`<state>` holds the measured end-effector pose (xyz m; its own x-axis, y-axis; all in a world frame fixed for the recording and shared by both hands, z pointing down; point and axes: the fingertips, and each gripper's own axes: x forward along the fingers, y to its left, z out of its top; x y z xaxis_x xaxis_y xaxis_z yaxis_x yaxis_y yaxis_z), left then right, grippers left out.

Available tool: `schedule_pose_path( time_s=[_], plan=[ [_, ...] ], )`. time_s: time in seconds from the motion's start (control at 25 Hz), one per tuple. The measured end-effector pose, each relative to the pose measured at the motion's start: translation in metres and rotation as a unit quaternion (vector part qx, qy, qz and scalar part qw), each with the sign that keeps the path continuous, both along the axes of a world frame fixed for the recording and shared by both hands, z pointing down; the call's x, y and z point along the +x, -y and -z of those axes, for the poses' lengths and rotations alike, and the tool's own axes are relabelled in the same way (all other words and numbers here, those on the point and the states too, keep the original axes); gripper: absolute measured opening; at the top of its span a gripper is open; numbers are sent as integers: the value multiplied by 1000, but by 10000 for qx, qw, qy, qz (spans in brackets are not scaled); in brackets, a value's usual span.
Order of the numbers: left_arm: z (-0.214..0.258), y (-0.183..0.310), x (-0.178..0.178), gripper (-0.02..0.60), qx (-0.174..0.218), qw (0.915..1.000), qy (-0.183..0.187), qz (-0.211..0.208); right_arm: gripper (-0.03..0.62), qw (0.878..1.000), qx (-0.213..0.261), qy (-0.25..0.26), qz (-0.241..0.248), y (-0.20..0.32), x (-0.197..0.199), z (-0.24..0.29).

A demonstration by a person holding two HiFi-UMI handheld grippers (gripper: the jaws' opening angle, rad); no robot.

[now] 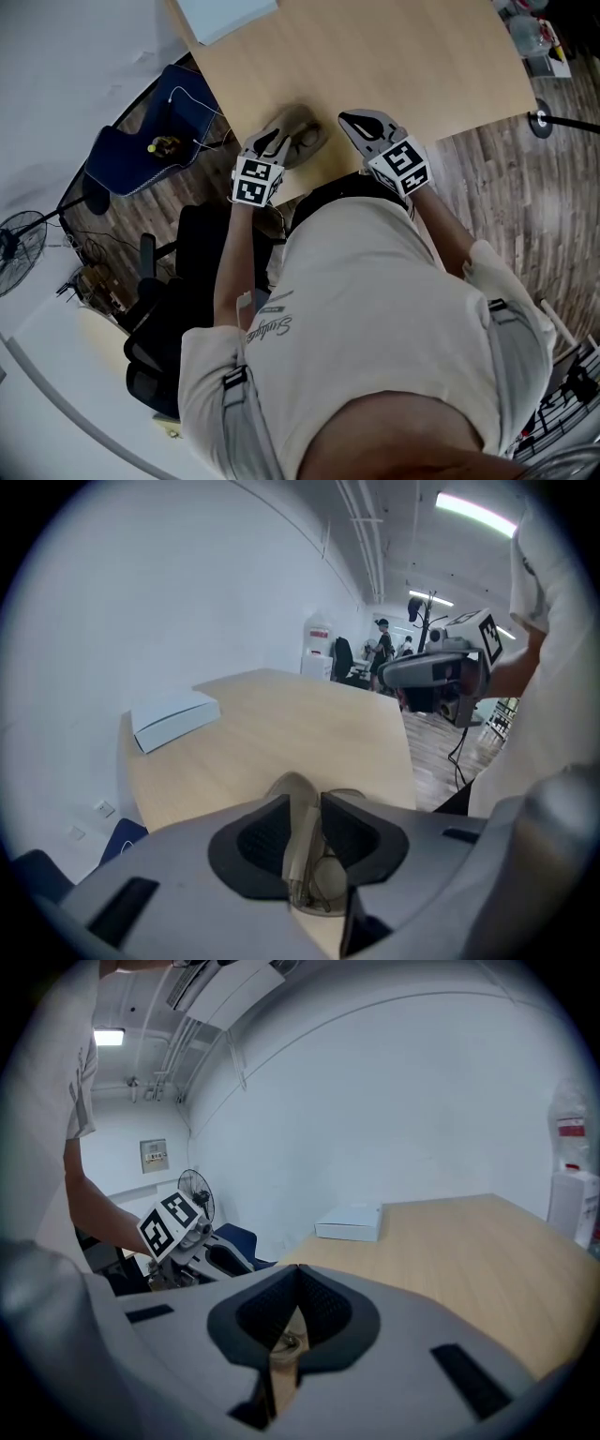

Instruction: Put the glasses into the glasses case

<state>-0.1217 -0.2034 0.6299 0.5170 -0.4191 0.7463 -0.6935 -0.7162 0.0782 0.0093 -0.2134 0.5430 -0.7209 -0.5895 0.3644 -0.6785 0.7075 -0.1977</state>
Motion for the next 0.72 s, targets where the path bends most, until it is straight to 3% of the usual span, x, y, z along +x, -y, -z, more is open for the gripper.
schedule_pose_path(
  time_s=[0.24,0.36,0.52,0.72],
  plan=[
    [47,11,-10,42,409,9931,-827,717,-6,9995,310,-52,42,3,-11,22],
    [67,12,-16,37,588,9881,-1110,886,-6,9991,404,-83,85,3,-15,33],
    [88,11,-29,29,859,9841,-1175,1018,-6,9982,582,-101,133,5,-23,49],
    [125,10,-42,28,1348,9799,-938,1130,-6,9965,817,-47,190,9,-31,73]
  ],
)
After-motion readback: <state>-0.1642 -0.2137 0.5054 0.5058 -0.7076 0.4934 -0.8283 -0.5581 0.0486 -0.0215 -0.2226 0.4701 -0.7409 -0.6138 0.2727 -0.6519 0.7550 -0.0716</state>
